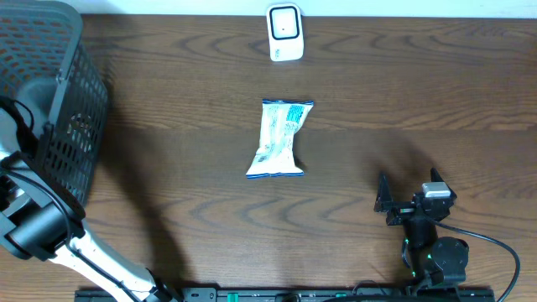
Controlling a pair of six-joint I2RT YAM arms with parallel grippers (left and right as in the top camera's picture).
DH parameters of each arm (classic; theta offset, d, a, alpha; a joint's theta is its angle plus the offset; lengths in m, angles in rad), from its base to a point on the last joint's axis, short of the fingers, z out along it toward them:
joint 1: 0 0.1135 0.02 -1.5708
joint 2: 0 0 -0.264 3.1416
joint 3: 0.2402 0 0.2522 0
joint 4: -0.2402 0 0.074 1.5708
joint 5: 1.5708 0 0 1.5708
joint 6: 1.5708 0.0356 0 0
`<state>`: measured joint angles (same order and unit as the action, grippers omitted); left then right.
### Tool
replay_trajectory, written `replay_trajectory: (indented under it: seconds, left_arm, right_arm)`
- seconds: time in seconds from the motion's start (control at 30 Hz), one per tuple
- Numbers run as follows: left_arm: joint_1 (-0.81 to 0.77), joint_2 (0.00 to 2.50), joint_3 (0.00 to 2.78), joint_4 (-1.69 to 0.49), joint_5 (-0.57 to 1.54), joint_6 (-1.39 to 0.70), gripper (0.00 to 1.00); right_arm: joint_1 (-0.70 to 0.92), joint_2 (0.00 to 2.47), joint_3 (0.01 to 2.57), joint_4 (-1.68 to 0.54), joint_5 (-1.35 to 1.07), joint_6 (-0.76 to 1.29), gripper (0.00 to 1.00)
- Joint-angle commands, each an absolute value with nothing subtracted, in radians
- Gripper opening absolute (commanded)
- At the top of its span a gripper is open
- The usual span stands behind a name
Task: Scan the item barcode
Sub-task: 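Lower the left gripper into the basket and grasp the green wipes pack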
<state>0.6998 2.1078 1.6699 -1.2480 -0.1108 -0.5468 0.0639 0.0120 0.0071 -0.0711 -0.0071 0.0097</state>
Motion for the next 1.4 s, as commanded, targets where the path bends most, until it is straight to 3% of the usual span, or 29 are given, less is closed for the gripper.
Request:
replay_trajectory:
  seconds: [0.0, 0.27, 0.33, 0.43, 0.57, 0.73, 1.07, 1.37]
  left_arm:
    - [0.726, 2.121, 1.626, -1.23, -0.12, -0.556, 0.98]
    - [0.772, 2.121, 1.584, -1.18, -0.117, -0.526, 0.99]
    - [0.774, 2.121, 1.575, -1.166, -0.116, -0.514, 0.93]
    - [0.773, 2.121, 1.571, -1.157, -0.117, -0.514, 0.73]
    - [0.774, 2.121, 1.571, -1.157, -0.117, -0.514, 0.33]
    - [0.774, 2.12, 1.573, -1.163, -0.116, -0.514, 0.08]
    - [0.773, 2.036, 1.684, -1.256, -0.065, -0.514, 0.07]
    - [0.773, 1.789, 1.711, -1.143, 0.146, -0.515, 0.08]
  right_arm:
    - [0.071, 0.008, 0.006, -0.076, -0.007, -0.001, 0.99]
    - [0.071, 0.008, 0.006, -0.076, -0.007, -0.001, 0.99]
    - [0.071, 0.008, 0.006, -0.076, -0.007, -0.001, 0.99]
    - [0.071, 0.008, 0.006, -0.076, -0.007, -0.001, 0.99]
    - [0.071, 0.008, 0.006, -0.076, -0.007, -0.001, 0.99]
    - [0.071, 0.008, 0.006, -0.076, -0.007, -0.001, 0.99]
    - [0.071, 0.008, 0.006, -0.076, -0.007, -0.001, 0.99]
    - [0.071, 0.008, 0.006, -0.076, -0.007, -0.001, 0.99]
